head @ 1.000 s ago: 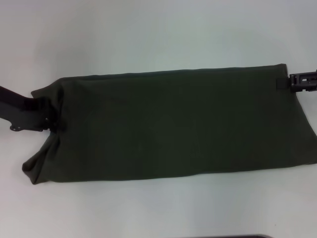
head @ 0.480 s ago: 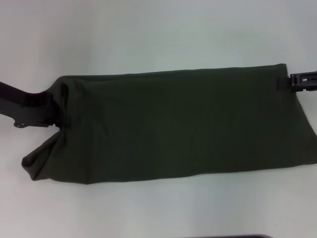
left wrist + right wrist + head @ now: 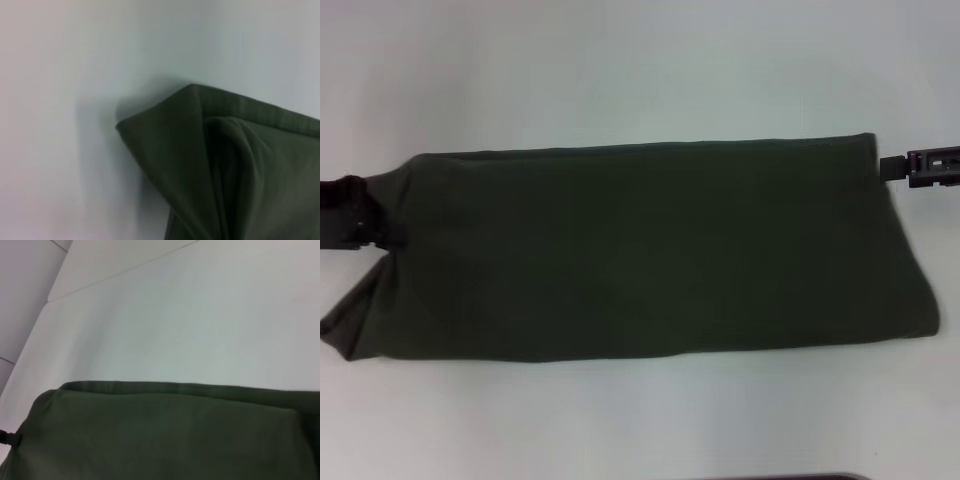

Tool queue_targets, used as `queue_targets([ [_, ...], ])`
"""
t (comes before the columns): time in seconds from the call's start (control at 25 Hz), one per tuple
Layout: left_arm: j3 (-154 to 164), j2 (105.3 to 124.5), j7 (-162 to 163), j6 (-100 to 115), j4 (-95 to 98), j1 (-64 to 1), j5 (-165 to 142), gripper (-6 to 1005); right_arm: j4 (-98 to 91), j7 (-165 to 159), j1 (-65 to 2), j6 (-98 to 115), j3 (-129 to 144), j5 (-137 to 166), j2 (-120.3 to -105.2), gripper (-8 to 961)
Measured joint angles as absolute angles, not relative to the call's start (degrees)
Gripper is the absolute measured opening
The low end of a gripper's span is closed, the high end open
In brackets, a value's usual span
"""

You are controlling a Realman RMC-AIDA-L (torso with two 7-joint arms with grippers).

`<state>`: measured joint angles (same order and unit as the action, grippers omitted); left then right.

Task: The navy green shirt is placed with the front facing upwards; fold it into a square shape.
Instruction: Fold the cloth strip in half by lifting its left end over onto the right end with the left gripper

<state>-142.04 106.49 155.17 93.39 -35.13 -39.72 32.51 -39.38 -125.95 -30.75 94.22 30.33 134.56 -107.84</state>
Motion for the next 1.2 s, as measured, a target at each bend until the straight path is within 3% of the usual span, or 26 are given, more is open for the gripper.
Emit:
queue_targets([
  [0.72,-143.62,99.93,157.27,93.23,-35.04,-37.55,32.17,36,-39.37,-126.12,-30.54,94.22,30.32,134.56,-107.77,884],
  [0.92,-144.85,100.41,155.62,95.34,-35.12,-38.04,32.86,36,-39.37,-126.12,-30.48,94.23,30.32,134.56,-107.75,882],
  [1.2,-148.70,102.94,150.91,102.07,-36.56,-39.15,36.35,36,-39.37,-126.19,-30.85,95.07,30.32,134.56,-107.80,879],
])
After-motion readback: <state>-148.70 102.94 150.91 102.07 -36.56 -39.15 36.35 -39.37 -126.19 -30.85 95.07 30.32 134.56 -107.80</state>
